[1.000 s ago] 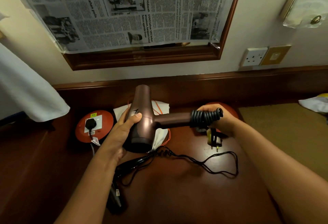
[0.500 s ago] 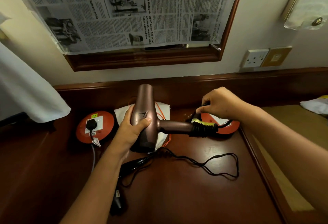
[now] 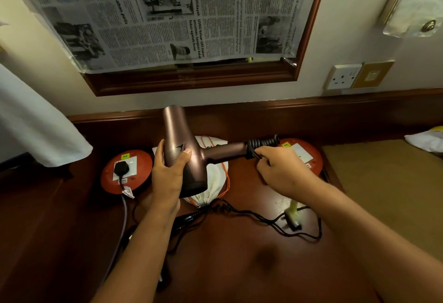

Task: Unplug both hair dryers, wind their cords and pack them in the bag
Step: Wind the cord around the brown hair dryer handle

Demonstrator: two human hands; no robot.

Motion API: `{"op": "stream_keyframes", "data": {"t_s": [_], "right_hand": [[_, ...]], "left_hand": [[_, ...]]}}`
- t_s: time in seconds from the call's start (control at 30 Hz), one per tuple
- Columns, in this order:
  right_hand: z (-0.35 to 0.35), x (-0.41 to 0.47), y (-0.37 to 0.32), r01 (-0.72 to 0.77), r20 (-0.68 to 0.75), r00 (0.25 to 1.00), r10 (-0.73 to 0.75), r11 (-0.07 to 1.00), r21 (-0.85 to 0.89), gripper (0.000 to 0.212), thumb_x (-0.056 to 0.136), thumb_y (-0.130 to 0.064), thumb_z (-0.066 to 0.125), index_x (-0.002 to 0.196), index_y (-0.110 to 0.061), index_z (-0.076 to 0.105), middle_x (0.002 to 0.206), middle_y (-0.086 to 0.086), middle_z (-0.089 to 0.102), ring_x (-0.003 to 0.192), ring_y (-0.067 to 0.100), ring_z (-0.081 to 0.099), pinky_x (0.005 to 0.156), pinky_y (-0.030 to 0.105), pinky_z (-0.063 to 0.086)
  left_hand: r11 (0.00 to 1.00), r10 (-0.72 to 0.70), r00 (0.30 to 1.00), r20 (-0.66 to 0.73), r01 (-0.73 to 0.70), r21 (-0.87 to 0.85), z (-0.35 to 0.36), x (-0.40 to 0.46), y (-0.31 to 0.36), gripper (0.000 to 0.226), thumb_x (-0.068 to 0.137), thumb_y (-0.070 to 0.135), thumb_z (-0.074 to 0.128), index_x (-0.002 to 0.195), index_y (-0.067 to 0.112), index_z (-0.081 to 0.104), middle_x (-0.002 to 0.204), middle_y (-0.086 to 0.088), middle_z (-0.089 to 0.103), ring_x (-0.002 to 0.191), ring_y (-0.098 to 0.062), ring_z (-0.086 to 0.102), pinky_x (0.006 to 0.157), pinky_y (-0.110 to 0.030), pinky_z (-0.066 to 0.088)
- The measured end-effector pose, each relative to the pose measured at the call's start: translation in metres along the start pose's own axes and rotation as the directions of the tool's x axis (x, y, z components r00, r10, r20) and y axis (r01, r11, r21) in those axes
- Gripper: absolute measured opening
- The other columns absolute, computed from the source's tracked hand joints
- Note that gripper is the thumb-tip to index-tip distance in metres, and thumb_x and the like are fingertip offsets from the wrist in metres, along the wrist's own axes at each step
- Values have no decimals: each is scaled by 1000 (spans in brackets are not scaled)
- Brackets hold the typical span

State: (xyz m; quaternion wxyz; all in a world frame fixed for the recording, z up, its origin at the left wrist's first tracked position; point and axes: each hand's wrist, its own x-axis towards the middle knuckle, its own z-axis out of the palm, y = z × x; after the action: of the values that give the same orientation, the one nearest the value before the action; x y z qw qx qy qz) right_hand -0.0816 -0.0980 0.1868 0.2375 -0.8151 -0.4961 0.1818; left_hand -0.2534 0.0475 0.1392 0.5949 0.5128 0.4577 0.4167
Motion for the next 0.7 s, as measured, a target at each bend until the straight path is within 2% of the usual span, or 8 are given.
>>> {"op": "stream_keyframes", "data": {"t_s": [0.1,0.2,0.27,0.33,0.43,0.57,0.63,0.7], "right_hand": [[18,-6,5,-37,-69,996,62,948,317,19,94,-7,41,95,-16,58,70,6,60,58,23,50,53,35,39],[31,-8,11,-98,-14,990,141,750,654,25,96,-5,42,99,-23,59,71,3,57,52,11,44,47,27,36],[36,-8,14,-132,47,987,151,624,771,21,98,-5,43,99,-16,61,69,3,55,50,11,42,44,25,33],[38,-7,15,-148,74,986,149,586,796,19,99,-10,43,96,-9,62,66,4,54,50,14,43,43,27,35],[44,-2,15,-186,110,981,159,618,764,32,100,-25,44,89,-2,63,60,7,54,46,17,46,41,28,41],[55,0,21,-238,161,971,178,613,753,54,94,-53,41,74,-5,58,44,1,37,36,14,32,38,22,29],[59,0,25,-236,174,972,161,593,770,51,94,-52,40,77,-7,56,46,-3,31,39,11,25,41,22,21],[61,0,27,-234,197,972,126,537,810,41,99,-41,38,85,-7,56,54,0,30,44,12,25,44,25,19]], "left_hand": [[996,-53,999,-15,51,-76,4,-1,1,71,82,21,72,143,28,37,113,3,62,95,-18,66,82,-34,54],[986,-110,994,-6,109,-123,6,-1,2,64,82,23,71,140,29,43,111,4,63,91,-18,67,79,-35,56],[978,-147,989,12,147,-150,6,0,1,60,82,24,71,137,28,47,116,-2,64,92,-22,68,79,-38,57],[967,-183,983,26,185,-178,6,0,2,59,81,25,71,135,28,49,118,-5,65,94,-26,69,75,-39,58],[954,-205,978,42,209,-214,5,0,7,56,82,25,70,134,26,50,115,-7,66,88,-25,70,61,-32,57],[953,-183,979,93,200,-226,0,-2,15,39,87,23,64,125,25,55,104,-6,67,78,-21,69,52,-26,55],[956,-176,977,122,199,-216,-2,-3,17,39,87,23,63,125,25,55,104,-6,67,78,-21,68,53,-27,55],[956,-178,974,142,205,-210,-5,-4,18,39,88,23,62,126,25,55,103,-7,67,76,-21,69,54,-27,55]]}}
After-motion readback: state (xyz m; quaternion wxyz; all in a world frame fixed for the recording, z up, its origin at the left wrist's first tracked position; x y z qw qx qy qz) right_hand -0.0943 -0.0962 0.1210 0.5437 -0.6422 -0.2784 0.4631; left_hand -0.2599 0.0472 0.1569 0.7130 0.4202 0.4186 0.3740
